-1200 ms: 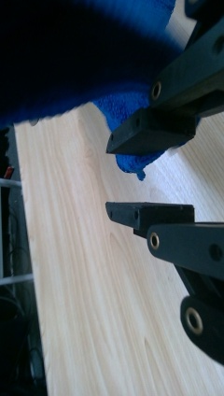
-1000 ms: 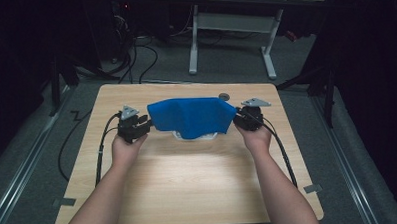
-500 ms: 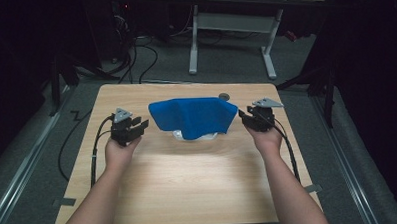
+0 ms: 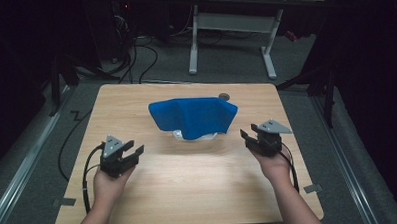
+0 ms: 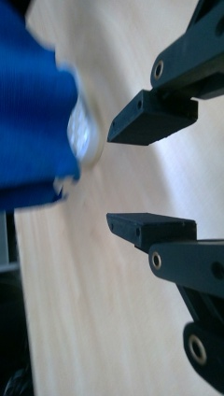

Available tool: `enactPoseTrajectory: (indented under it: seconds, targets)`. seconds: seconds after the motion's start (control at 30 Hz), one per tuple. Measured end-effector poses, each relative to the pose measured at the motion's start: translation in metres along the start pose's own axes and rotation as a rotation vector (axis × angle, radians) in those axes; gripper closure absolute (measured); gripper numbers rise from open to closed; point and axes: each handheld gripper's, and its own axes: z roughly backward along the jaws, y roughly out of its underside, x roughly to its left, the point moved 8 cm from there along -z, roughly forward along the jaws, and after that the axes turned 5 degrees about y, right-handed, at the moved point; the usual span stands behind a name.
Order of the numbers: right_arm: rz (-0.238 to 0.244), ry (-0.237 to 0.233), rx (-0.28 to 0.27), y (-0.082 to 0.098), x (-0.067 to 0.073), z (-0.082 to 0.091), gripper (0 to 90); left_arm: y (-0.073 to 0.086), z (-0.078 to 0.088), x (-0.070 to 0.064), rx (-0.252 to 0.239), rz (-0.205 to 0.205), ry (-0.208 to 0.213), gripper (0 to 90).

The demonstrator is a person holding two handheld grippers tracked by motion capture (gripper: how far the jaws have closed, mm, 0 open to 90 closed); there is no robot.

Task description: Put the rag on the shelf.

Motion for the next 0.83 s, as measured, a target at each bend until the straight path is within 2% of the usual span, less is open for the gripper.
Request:
enactPoseTrajectory:
  seconds: [0.03,0.07,0.1,0.13,0.2,0.27,0.3,0.33,0.37,0.4,0.43,0.47,0.5,0.57,0.6,0.67,0.77,0.83]
  targets:
    - [0.0,0.0,0.0,0.0,0.0,0.0,50.8,0.004,0.006,-0.006,0.002,0.008,0.006,54.2]
    - [0.015,0.002,-0.008,0.004,0.005,0.007,50.6,0.01,0.012,-0.014,-0.002,0.023,0.018,53.6]
    - [0.04,-0.003,-0.014,0.013,0.02,0.022,48.5,0.02,0.016,-0.029,0.027,0.017,0.053,52.8]
    - [0.04,-0.003,-0.014,0.013,0.02,0.022,48.5,0.02,0.016,-0.029,0.027,0.017,0.053,52.3]
    - [0.039,-0.023,-0.023,0.02,0.033,0.034,46.1,0.035,0.018,-0.045,0.05,-0.023,0.056,51.6]
    - [0.031,-0.027,-0.036,0.025,0.044,0.045,44.8,0.053,0.018,-0.058,0.066,-0.059,0.036,50.7]
    - [0.041,-0.022,-0.05,0.037,0.057,0.055,43.8,0.061,0.016,-0.063,0.093,-0.065,0.041,51.0]
    - [0.041,-0.022,-0.05,0.037,0.057,0.055,43.8,0.065,0.014,-0.067,0.12,-0.068,0.053,51.0]
    - [0.008,-0.009,-0.082,0.054,0.064,0.06,47.2,0.069,0.008,-0.079,0.143,-0.117,0.085,49.4]
    - [-0.008,-0.005,-0.067,0.068,0.069,0.059,49.1,0.07,0.004,-0.083,0.151,-0.137,0.099,49.4]
    - [0.017,-0.049,-0.005,0.079,0.077,0.054,45.7,0.071,-0.001,-0.085,0.165,-0.14,0.111,49.3]
    - [0.017,-0.049,-0.005,0.079,0.077,0.054,45.7,0.071,-0.001,-0.085,0.165,-0.14,0.111,48.9]
    - [0.126,-0.035,0.017,0.085,0.078,0.044,46.1,0.069,-0.007,-0.088,0.171,-0.125,0.139,48.6]
    - [0.117,-0.03,0.023,0.084,0.076,0.041,45.8,0.068,-0.009,-0.088,0.169,-0.118,0.144,48.1]
    - [0.032,-0.051,0.038,0.082,0.07,0.036,45.3,0.069,-0.01,-0.087,0.171,-0.106,0.148,47.9]
    - [0.013,-0.056,0.033,0.08,0.068,0.035,45.1,0.07,-0.01,-0.087,0.176,-0.107,0.149,47.8]
    - [0.036,-0.055,0.037,0.084,0.065,0.036,44.9,0.075,-0.009,-0.085,0.189,-0.1,0.147,47.8]
    - [0.031,-0.058,0.051,0.087,0.062,0.036,44.6,0.076,-0.01,-0.083,0.192,-0.09,0.142,47.7]
